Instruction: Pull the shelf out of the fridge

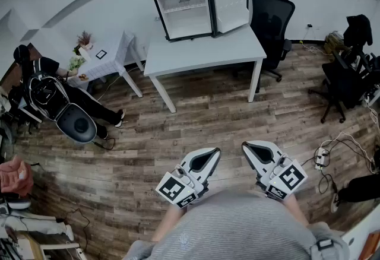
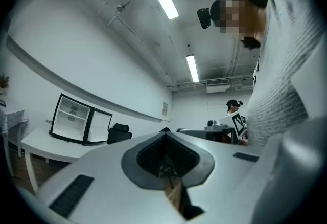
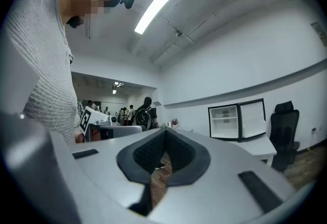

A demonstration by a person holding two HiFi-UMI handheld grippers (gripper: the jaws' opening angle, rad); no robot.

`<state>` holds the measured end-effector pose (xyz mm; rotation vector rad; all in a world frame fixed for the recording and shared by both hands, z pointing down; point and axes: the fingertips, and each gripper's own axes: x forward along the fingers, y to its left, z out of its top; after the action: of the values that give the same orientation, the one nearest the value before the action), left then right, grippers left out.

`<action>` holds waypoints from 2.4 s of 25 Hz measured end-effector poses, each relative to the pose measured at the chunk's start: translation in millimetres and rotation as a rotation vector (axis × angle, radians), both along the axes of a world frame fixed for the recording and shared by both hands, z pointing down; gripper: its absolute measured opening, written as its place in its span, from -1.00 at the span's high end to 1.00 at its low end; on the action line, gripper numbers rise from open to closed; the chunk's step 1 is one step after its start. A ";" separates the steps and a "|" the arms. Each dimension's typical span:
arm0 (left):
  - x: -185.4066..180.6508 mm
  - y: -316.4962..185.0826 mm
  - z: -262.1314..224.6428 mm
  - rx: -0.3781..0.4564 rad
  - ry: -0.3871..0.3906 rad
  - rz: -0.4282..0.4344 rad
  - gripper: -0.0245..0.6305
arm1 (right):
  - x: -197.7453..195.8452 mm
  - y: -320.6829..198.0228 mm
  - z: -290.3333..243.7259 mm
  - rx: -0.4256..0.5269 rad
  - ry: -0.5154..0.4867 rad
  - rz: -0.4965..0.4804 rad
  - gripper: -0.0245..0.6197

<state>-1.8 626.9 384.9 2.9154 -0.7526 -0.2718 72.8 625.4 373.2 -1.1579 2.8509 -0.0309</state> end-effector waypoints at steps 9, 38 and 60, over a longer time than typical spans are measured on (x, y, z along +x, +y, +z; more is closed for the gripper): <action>12.2 -10.4 -3.7 0.004 -0.002 0.010 0.89 | 6.3 -12.3 -6.2 0.008 0.003 -0.004 0.89; 35.5 -15.8 2.1 -0.008 -0.015 -0.007 0.89 | 28.4 -16.6 -5.1 0.026 -0.034 -0.032 0.89; 49.2 -20.4 4.5 -0.014 -0.025 -0.011 0.89 | 45.4 -26.9 -1.4 0.003 -0.054 -0.026 0.89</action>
<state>47.4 606.5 389.3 2.9076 -0.7710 -0.2310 118.1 598.5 371.8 -1.1026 2.8178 -0.0575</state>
